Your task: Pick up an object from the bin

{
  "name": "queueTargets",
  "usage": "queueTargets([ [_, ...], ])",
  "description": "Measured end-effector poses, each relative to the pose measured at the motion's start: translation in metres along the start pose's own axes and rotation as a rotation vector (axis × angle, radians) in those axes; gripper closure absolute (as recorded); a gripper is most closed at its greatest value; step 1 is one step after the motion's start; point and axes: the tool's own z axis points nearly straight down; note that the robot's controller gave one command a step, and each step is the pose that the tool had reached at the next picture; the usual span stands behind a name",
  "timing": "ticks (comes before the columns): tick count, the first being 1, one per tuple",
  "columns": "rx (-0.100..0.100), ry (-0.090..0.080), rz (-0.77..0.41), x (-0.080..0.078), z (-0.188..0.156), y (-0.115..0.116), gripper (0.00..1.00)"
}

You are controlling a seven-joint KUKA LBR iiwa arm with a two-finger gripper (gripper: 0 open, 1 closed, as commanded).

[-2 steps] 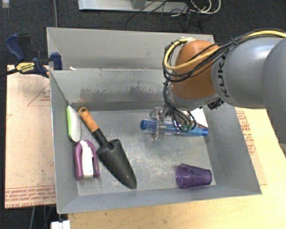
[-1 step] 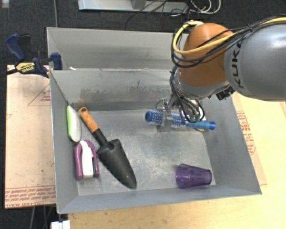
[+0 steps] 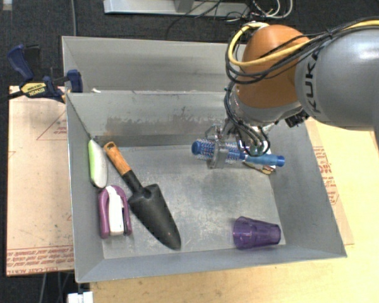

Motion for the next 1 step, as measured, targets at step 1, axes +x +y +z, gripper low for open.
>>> queueTargets([
  [1,-0.001,0.004,0.011,0.0103,-0.0642,-0.0019,1.0],
])
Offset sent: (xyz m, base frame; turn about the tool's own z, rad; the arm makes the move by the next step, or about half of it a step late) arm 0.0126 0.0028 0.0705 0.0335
